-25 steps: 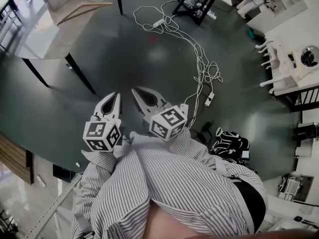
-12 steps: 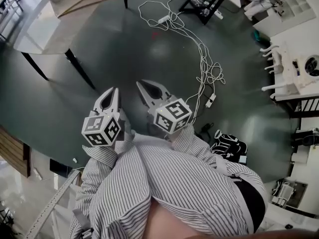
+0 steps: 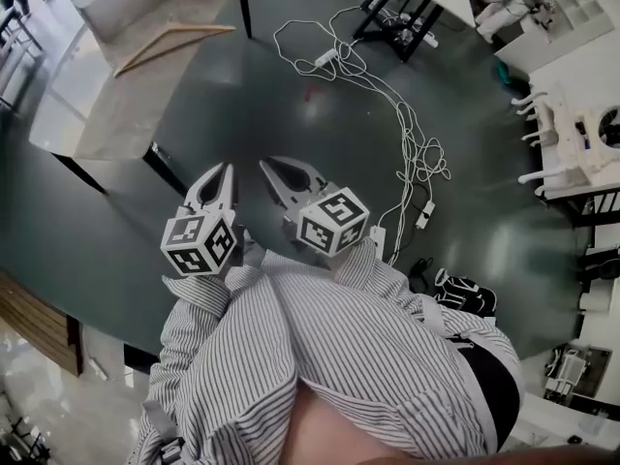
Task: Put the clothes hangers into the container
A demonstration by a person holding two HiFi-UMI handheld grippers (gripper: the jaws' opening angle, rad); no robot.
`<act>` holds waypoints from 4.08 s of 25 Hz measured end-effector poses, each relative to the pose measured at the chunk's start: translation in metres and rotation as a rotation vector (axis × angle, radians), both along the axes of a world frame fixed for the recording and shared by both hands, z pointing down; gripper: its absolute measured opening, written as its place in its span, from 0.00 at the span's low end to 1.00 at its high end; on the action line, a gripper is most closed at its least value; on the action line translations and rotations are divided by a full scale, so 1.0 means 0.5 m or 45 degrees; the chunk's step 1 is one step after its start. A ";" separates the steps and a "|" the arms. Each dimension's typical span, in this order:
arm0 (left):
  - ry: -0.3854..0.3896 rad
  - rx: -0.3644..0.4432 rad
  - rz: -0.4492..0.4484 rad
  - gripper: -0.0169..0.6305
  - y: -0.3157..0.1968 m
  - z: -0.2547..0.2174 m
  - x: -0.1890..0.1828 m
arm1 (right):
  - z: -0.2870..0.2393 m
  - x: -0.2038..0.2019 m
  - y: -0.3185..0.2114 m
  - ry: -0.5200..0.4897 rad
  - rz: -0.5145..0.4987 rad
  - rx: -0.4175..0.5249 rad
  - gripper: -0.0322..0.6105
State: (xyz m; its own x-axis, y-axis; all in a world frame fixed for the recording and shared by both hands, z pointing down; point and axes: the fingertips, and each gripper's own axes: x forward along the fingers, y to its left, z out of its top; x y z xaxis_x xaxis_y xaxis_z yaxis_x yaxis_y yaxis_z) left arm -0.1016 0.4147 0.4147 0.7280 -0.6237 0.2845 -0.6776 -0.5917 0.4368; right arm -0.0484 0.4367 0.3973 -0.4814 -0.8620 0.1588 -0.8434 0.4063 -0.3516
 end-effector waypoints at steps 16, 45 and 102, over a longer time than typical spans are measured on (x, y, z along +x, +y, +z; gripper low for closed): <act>0.076 -0.064 0.155 0.04 -0.364 0.013 -0.005 | 0.024 -0.008 -0.351 -0.051 0.137 -0.063 0.07; -0.055 -0.016 0.185 0.04 -0.807 0.046 0.256 | 0.044 0.207 -0.867 0.013 -0.022 -0.061 0.07; -0.193 -0.176 0.251 0.04 -1.081 0.137 0.280 | 0.154 0.252 -1.147 -0.030 -0.045 -0.291 0.07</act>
State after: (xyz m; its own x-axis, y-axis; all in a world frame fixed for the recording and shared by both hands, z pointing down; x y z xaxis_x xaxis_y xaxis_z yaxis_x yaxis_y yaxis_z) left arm 0.0386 -0.1259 0.4834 0.7738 -0.4223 0.4720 -0.6194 -0.6602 0.4248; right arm 0.0777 -0.1369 0.4744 -0.5164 -0.7875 0.3364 -0.8205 0.3426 -0.4576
